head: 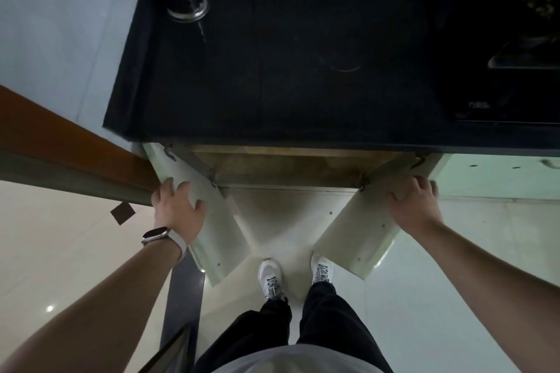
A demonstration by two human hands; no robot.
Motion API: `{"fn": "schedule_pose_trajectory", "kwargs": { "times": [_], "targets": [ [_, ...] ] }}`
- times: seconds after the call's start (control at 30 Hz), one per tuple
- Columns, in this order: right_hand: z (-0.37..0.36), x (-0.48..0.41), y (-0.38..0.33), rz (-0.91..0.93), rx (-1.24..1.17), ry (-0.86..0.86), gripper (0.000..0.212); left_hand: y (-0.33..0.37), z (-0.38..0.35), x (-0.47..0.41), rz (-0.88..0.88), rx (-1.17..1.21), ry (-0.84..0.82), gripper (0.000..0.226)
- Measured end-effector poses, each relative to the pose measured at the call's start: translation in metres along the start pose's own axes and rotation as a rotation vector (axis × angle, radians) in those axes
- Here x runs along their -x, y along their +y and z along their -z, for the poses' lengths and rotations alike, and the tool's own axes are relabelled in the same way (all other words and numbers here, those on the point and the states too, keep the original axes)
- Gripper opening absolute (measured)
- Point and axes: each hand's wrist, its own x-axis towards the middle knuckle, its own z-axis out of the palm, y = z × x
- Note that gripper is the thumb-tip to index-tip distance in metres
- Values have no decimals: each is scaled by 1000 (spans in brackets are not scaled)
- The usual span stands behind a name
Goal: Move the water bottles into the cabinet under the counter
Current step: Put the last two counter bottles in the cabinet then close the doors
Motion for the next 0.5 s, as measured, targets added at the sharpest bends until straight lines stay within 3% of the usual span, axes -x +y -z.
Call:
{"fn": "schedule_pose_trajectory", "kwargs": {
  "times": [0.1,0.2,0.37,0.5],
  "targets": [
    [-4,19,-5,189,-78,-55,44,-3,-8,14,-86,129,-36,56],
    [-18,28,6,435,6,-165,49,-13,-15,35,-222,182,-118,62],
    [-33,26,33,752,354,-298,65,-34,-24,58,-472,-85,-282,100],
    [-33,20,43,780,575,-379,78,-39,-24,59,-554,-238,-313,105]
  ]
}}
